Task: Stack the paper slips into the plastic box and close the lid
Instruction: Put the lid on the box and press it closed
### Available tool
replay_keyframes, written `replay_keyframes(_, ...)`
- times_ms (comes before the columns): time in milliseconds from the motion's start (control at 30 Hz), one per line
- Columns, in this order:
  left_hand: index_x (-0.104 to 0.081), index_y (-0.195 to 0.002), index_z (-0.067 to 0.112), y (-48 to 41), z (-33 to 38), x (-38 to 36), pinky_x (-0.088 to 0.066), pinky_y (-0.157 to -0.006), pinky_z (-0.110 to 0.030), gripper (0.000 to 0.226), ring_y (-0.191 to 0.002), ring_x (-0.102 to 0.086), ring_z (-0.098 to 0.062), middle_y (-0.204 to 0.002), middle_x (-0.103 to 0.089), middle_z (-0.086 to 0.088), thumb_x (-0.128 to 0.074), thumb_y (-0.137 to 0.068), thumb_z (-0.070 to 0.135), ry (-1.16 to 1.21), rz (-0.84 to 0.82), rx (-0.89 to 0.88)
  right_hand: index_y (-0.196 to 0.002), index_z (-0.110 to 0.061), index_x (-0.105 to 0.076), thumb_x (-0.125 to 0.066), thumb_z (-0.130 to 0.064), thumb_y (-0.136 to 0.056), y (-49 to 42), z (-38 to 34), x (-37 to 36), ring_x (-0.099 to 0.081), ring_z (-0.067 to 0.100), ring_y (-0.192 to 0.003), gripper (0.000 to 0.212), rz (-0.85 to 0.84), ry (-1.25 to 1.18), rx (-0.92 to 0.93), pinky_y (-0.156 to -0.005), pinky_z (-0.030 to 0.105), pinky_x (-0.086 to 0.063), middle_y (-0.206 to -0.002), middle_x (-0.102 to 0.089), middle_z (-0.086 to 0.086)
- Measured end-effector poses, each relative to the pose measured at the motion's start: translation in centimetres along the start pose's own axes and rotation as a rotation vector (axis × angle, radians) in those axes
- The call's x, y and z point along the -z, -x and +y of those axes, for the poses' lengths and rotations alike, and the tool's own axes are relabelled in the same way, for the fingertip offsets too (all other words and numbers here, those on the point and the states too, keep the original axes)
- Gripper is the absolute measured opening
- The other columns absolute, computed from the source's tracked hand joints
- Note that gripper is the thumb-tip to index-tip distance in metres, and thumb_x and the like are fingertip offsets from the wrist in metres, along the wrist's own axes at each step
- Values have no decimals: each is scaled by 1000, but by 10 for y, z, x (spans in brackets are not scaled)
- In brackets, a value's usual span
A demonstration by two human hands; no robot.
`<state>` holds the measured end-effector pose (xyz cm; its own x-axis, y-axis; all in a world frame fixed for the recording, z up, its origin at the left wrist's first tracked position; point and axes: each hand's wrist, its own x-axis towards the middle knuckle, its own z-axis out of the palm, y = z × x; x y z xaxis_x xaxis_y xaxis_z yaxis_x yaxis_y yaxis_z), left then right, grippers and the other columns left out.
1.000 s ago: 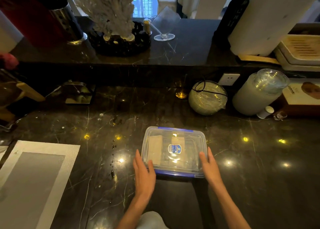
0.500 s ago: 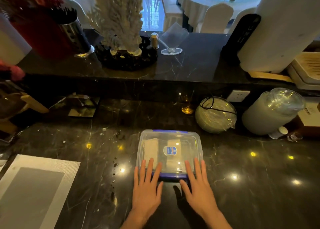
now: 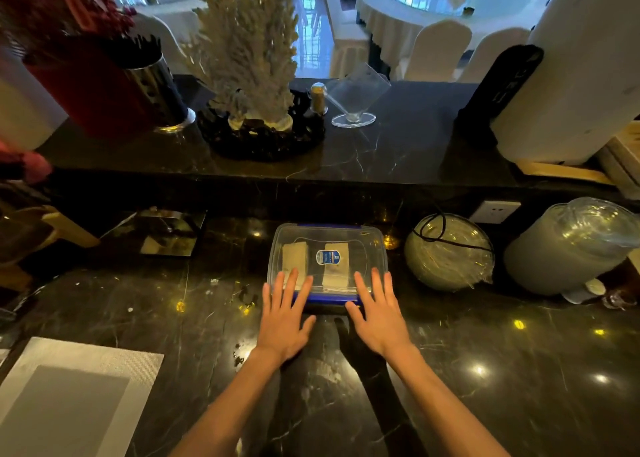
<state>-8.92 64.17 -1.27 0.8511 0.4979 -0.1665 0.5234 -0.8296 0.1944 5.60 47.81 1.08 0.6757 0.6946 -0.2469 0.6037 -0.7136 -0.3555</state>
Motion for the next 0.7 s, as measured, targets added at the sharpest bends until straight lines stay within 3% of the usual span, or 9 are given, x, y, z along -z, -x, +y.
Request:
replay_keyframes(100, 12, -156, 38, 0, -1, 1, 25, -117, -48, 83, -150, 27, -26, -166, 20, -1, -41, -94, 57, -8, -17, 2, -156, -35, 3, -29, -59, -97, 0, 2, 0, 19, 26, -151, 71, -12, 21, 0, -123, 50, -9, -166, 10, 3)
replay_keyframes(367, 10, -157, 37, 18, 5, 4, 23, -117, -51, 85, -149, 32, -27, -165, 23, -4, -44, -92, 48, 41, 46, 41, -154, -41, 8, -18, -66, -93, 21, 1, -5, 22, 26, -150, 70, 54, 142, 72, -122, 53, 6, -164, 14, -1)
replay_keyframes(700, 13, -155, 40, 8, 0, 8, 10, -121, -49, 92, -149, 28, -26, -168, 15, -3, -54, -93, 34, 66, -11, 15, -154, -43, 4, -31, -60, -95, 10, -1, -1, 13, 24, -153, 71, 29, 122, 48, -123, 54, -4, -167, 1, -2)
